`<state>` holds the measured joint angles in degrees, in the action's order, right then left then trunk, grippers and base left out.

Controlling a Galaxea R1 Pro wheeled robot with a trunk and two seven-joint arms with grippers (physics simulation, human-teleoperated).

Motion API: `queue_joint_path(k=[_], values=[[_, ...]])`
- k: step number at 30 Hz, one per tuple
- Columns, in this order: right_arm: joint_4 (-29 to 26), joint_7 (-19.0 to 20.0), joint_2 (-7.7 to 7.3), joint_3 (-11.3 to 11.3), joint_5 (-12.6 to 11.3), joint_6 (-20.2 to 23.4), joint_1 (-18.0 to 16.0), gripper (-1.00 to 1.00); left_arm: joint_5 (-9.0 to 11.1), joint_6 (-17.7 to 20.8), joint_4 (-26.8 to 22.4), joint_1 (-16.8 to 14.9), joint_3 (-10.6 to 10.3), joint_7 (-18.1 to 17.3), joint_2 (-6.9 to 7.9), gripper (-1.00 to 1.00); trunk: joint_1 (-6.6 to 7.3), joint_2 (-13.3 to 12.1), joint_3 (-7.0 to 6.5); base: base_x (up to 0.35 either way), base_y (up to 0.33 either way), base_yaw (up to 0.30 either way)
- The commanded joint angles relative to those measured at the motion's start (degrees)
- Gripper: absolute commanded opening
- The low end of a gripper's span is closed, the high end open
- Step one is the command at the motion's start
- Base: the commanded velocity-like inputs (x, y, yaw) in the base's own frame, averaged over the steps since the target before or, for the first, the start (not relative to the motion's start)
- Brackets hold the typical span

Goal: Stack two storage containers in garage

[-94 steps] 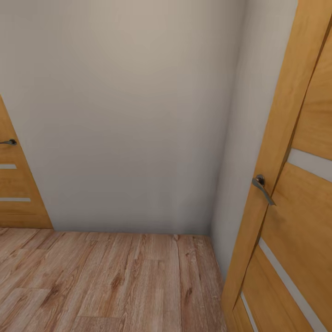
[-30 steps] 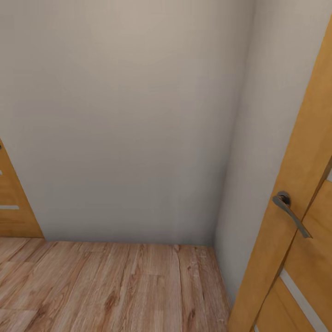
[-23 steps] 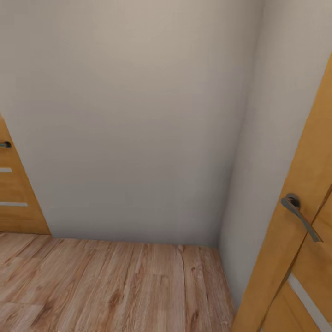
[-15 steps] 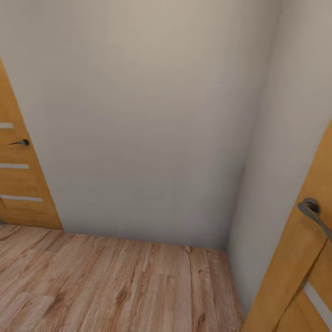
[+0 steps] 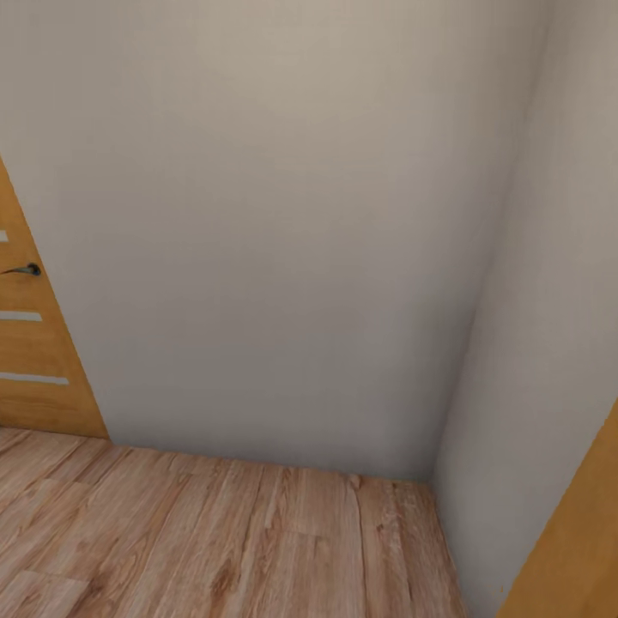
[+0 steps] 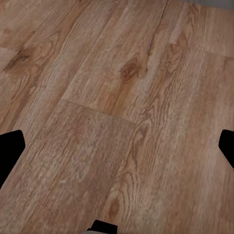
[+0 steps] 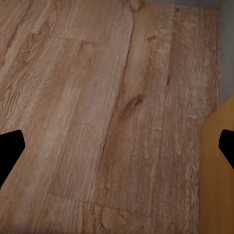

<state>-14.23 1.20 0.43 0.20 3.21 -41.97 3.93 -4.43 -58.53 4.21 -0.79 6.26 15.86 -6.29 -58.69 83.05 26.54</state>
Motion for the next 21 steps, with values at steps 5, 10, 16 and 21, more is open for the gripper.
queue_joint_path(k=[5, 10, 16, 21], values=[[-0.10, -0.05, 0.01, -0.10, 0.31, -0.04, 0.03, 1.00, -0.49, -0.27, 0.19, -0.08, 0.48, 0.14, 0.01, 1.00, -0.03, 0.02, 0.05, 0.313, 0.000, 0.130], [-0.12, -0.06, 0.01, -0.06, 0.30, -0.04, 0.03, 1.00, -0.49, -0.27, 0.19, -0.10, 0.51, 0.14, -0.03, 1.00, -0.03, 0.02, 0.05, 0.313, 0.000, 0.282], [-0.10, -0.13, 0.01, -0.06, 0.30, -0.04, 0.03, 1.00, -0.49, -0.27, 0.19, -0.09, 0.51, 0.15, -0.03, 1.00, -0.03, 0.02, 0.05, 0.312, 0.000, 0.297], [-0.10, -0.15, 0.01, -0.08, 0.30, -0.04, 0.03, 1.00, -0.49, -0.27, 0.19, -0.08, 0.51, 0.15, -0.03, 1.00, -0.03, 0.02, 0.05, 0.302, 0.000, 0.299]])
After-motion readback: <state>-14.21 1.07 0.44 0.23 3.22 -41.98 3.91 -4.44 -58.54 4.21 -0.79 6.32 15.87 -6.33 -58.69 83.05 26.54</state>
